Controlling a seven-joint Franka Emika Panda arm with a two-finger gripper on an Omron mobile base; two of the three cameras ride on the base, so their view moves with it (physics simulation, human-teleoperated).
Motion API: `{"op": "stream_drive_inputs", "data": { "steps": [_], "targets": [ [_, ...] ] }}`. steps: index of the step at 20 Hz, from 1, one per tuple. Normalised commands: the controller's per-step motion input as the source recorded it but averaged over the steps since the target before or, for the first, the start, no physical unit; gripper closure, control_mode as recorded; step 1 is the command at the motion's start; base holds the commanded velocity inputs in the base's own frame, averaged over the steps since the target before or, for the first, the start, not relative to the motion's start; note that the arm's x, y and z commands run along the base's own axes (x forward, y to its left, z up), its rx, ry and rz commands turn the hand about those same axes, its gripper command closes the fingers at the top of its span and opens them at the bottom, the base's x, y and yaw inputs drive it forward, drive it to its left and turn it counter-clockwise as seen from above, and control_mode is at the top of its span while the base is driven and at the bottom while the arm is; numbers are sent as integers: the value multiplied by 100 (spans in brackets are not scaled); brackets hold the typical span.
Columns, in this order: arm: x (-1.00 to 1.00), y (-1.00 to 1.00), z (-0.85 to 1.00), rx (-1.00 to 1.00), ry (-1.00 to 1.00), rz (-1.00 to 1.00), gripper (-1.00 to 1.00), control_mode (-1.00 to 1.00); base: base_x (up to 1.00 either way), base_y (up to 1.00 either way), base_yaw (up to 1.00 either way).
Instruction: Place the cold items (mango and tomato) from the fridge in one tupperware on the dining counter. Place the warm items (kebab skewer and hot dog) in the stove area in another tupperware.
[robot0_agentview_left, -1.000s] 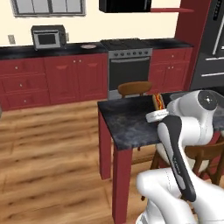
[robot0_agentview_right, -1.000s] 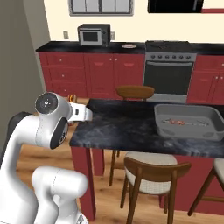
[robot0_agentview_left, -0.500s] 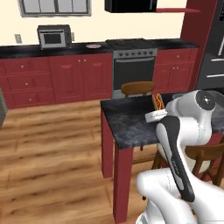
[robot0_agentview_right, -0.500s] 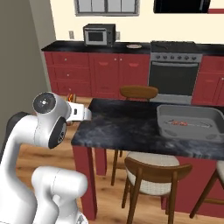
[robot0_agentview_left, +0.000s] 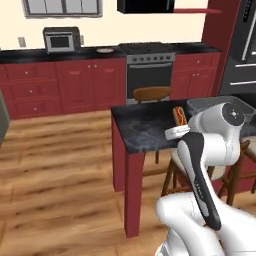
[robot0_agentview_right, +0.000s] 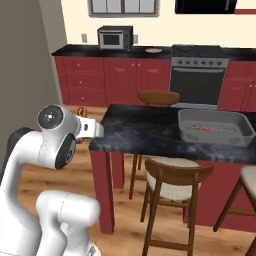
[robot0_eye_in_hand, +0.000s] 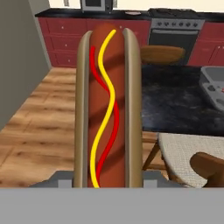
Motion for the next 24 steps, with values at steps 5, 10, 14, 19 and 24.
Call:
{"op": "stream_drive_inputs", "data": {
  "steps": [5,10,14,19,24],
  "targets": [
    [0,0,0,0,0,0,100,100,-71,-79,0],
    [0,0,0,0,0,0,100,100,0,-100,0],
    [0,0,0,0,0,0,100,100,41,-100,2],
    [0,0,0,0,0,0,100,100,85,-85,2],
    [0,0,0,0,0,0,100,100,100,-48,6]
  ]
}}
